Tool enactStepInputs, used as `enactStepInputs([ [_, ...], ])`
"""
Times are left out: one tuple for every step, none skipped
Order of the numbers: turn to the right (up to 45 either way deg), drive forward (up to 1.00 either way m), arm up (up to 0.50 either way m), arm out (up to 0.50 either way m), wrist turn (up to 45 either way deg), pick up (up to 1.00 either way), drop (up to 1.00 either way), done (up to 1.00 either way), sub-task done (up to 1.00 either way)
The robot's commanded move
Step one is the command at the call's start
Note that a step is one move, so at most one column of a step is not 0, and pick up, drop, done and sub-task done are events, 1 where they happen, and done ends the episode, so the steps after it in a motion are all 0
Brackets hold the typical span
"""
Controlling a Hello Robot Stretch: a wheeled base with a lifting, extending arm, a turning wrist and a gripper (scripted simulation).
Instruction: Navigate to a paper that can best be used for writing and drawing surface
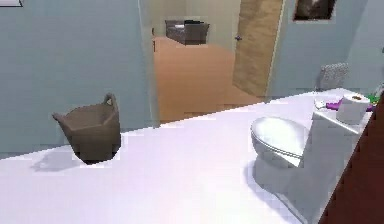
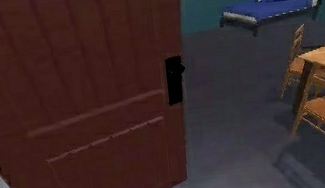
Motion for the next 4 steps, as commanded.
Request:
enactStepInputs([
  [-3.0,0.00,0.00,0.00,0.0,0.00,0.00,0.00,0.00],
  [0.0,1.00,0.00,0.00,0.0,0.00,0.00,0.00,0.00],
  [0.0,0.55,0.00,0.00,0.0,0.00,0.00,0.00,0.00],
  [12.0,0.00,0.00,0.00,0.0,0.00,0.00,0.00,0.00],
])
